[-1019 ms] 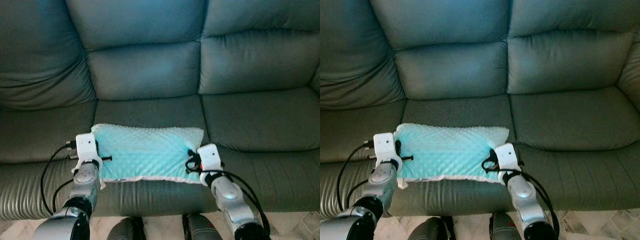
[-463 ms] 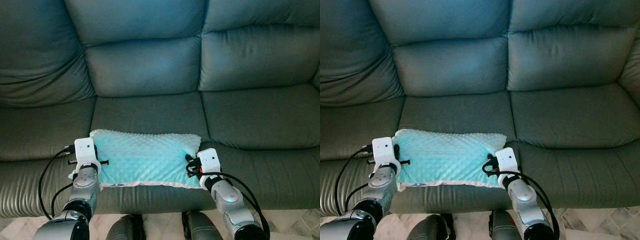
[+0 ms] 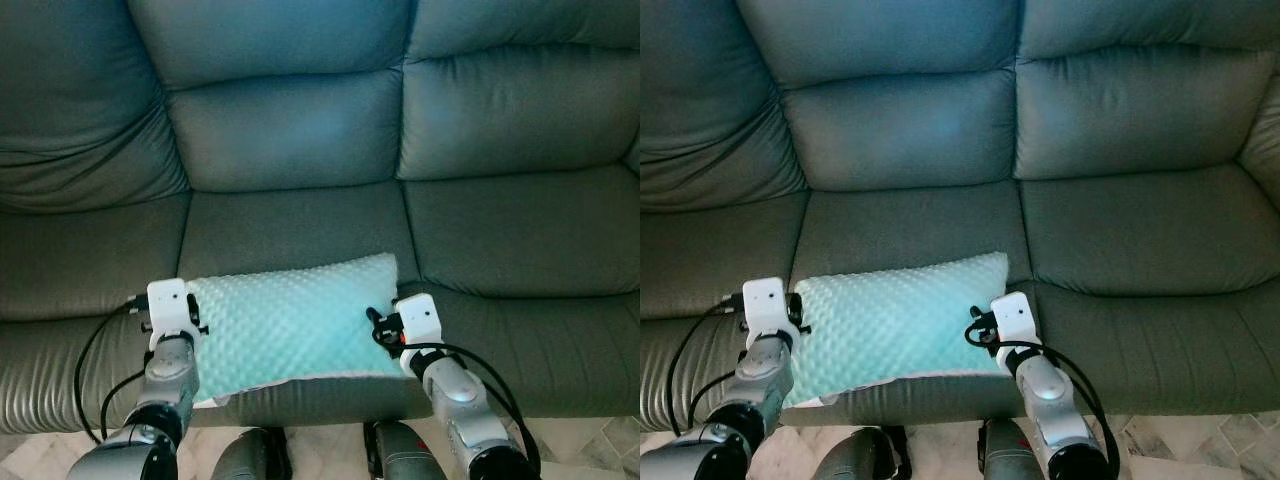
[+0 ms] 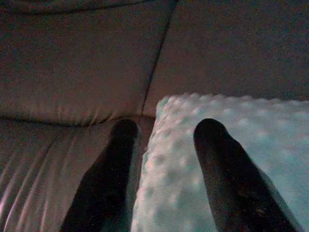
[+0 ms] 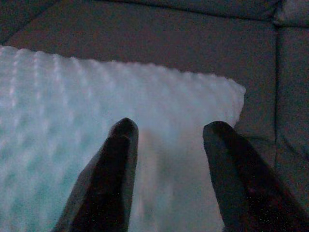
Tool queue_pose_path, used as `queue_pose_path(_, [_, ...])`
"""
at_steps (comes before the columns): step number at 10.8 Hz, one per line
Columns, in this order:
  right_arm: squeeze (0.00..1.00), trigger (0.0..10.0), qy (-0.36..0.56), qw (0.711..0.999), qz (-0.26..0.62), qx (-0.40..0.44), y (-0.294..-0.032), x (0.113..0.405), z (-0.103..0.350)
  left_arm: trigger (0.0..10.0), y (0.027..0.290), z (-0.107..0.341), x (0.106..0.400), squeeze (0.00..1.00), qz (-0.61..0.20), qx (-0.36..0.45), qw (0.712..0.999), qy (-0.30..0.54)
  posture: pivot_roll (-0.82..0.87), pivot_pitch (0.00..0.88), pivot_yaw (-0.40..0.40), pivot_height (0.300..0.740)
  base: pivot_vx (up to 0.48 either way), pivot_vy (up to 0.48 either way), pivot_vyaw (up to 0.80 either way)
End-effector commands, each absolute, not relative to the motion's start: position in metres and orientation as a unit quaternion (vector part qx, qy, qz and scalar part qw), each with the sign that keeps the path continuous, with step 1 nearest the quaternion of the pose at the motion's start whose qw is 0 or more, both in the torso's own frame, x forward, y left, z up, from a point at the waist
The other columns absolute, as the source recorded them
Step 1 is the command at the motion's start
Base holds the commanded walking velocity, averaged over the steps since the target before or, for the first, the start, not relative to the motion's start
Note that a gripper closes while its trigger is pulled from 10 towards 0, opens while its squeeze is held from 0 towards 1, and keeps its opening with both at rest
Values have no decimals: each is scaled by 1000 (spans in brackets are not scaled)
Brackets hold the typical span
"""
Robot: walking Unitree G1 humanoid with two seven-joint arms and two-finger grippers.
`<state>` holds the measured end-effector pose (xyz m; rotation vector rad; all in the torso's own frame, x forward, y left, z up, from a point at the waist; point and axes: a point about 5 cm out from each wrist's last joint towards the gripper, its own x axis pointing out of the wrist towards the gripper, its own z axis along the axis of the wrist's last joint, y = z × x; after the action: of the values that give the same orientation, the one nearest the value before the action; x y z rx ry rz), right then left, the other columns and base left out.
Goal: Move the pillow to the sofa
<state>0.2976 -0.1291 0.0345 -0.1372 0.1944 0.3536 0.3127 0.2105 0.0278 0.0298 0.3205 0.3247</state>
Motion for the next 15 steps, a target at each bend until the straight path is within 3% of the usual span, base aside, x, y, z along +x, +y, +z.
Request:
queue_pose_path(1, [1000, 10000, 109, 977, 169, -68, -131, 292, 27, 10000, 214, 16, 302, 1000, 175, 7, 968, 182, -311, 360, 87, 740, 0, 0, 0])
queue_pose_path(4, [1000, 10000, 96, 979, 160, -79, -138, 297, 34, 10000, 212, 16, 301, 1000, 170, -18, 971, 170, -310, 358, 87, 740, 0, 0, 0])
queue_pose_path(7, [1000, 10000, 104, 977, 174, -60, -141, 299, 48, 10000, 226, 27, 304, 1000, 157, -33, 979, 130, -295, 335, 93, 740, 0, 0, 0])
queue_pose_path(10, [1000, 10000, 145, 967, 200, -55, -152, 283, 65, 10000, 245, 21, 288, 1000, 127, -12, 981, 145, -306, 291, 99, 740, 0, 0, 0])
queue_pose_path(15, [1000, 10000, 207, 923, 322, 27, -119, 256, 104, 10000, 253, 22, 282, 1000, 49, -8, 977, 206, -308, 194, 101, 740, 0, 0, 0])
